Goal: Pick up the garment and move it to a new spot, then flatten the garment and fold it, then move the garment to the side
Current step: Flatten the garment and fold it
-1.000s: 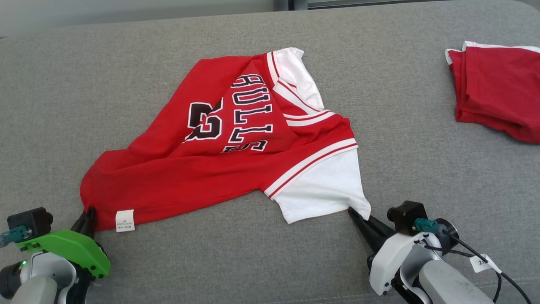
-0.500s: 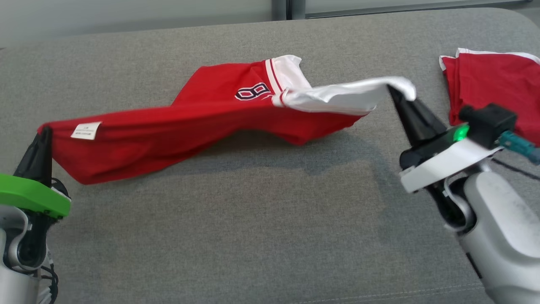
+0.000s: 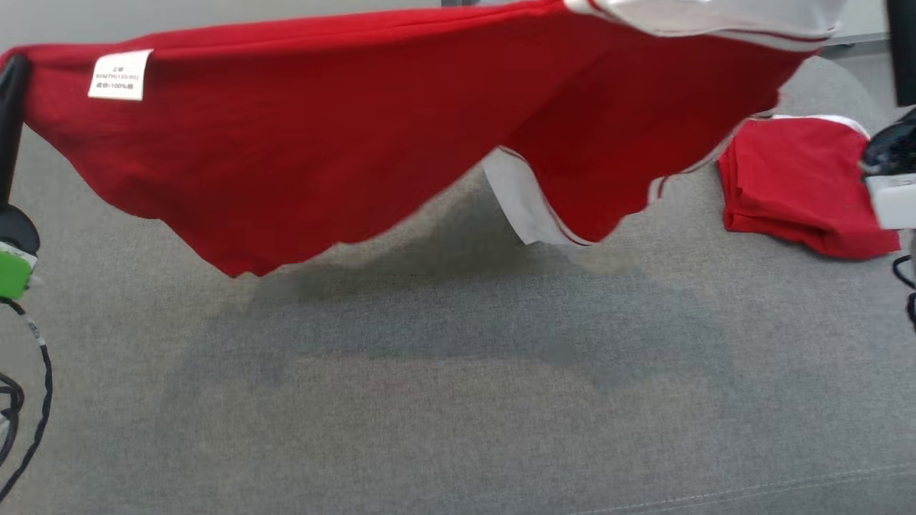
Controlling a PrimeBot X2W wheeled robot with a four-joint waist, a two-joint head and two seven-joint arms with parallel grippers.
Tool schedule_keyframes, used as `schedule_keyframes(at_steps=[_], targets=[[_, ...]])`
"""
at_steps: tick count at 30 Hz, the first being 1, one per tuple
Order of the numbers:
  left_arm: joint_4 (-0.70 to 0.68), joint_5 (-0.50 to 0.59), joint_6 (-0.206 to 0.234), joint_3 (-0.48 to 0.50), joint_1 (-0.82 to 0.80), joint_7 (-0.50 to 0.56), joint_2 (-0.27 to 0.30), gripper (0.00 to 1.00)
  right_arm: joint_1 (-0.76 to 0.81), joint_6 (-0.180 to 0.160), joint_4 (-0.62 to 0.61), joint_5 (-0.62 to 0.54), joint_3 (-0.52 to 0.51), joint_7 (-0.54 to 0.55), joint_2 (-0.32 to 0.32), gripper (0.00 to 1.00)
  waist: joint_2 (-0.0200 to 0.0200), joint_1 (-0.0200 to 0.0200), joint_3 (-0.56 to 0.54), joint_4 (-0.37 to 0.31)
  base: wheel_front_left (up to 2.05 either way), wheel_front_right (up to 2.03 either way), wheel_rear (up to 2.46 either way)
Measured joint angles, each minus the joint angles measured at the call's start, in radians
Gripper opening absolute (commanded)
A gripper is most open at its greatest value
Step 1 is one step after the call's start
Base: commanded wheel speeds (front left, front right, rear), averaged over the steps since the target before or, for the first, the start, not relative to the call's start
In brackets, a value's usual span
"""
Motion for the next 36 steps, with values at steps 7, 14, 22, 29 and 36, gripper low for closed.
schedule_keyframes(at_steps=[7, 14, 22, 29, 36], targets=[[-0.281, -0.142, 0.031, 0.065, -0.032, 0.151, 0.072, 0.00, -0.057, 0.000, -0.264, 0.204, -0.132, 0.085, -0.075, 0.00, 0.0000, 0.0000, -0.045, -0.051, 0.00, 0.00, 0.00], [-0.420, -0.210, 0.170, 0.098, -0.083, 0.306, 0.148, 0.00, -0.069, -0.063, -0.317, 0.336, -0.217, 0.269, -0.185, 0.00, 0.0000, 0.0000, -0.043, -0.092, 0.00, 0.00, 0.00], [-0.260, -0.263, 0.230, -0.038, -0.121, 0.428, 0.111, 0.00, -0.083, -0.146, -0.135, 0.516, -0.054, 0.420, -0.081, 0.00, 0.0001, 0.0000, 0.041, -0.094, 0.00, 0.00, 0.00], [-0.039, -0.001, 0.236, -0.128, -0.451, 0.348, 0.067, 0.00, -0.536, -0.275, 0.118, 0.402, 0.012, 0.377, 0.132, 0.00, 0.0000, 0.0001, 0.135, -0.070, 0.00, 0.00, 0.00], [-0.023, 0.143, 0.219, -0.108, -0.799, 0.156, -0.025, 0.00, -0.891, -0.263, 0.203, 0.264, -0.030, 0.258, 0.216, 0.00, 0.0000, 0.0000, 0.233, -0.052, 0.00, 0.00, 0.00]])
